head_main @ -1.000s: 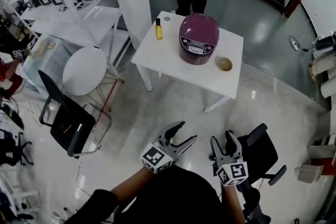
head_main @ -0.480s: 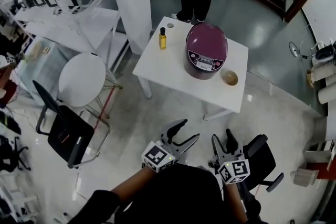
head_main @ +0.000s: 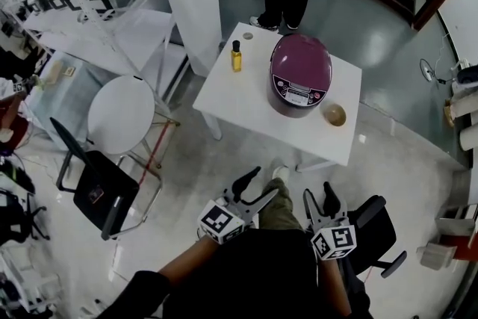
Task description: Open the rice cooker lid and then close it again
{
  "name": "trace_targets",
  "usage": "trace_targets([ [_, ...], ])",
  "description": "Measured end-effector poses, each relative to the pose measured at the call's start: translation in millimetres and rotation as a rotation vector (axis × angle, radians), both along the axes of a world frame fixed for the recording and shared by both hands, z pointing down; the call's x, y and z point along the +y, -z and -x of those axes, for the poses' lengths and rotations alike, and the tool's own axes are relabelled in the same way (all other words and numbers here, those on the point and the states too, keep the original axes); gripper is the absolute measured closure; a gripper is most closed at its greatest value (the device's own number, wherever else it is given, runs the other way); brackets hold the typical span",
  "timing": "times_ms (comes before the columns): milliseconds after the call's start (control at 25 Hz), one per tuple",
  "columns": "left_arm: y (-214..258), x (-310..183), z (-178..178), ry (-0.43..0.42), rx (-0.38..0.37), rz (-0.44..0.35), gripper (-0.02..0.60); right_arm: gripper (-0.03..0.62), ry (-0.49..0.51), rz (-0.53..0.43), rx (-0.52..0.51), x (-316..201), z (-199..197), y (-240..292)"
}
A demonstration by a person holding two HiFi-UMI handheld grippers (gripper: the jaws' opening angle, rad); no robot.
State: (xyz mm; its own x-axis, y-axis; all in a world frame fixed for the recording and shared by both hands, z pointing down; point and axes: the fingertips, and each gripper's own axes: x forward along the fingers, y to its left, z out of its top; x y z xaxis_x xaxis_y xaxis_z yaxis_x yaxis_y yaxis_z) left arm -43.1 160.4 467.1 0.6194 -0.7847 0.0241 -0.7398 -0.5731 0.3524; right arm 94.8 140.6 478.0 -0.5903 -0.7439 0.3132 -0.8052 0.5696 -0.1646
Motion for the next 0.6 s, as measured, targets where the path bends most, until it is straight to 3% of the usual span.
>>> trace_targets([
  [320, -6, -50, 10, 0.064, -0.050, 0.009, 0.328, 0.359, 0.055, -0.020, -0.047, -65, 12, -7],
  [480, 12, -89, 9, 0.095, 0.007, 0.025, 0.328, 0.359, 0.075, -0.019, -0.065, -112, 9, -2],
  [600, 16, -119, 1, 0.084, -0.004, 0.029, 0.328, 0.359, 0.089, -0.031, -0.070, -147, 4, 2],
])
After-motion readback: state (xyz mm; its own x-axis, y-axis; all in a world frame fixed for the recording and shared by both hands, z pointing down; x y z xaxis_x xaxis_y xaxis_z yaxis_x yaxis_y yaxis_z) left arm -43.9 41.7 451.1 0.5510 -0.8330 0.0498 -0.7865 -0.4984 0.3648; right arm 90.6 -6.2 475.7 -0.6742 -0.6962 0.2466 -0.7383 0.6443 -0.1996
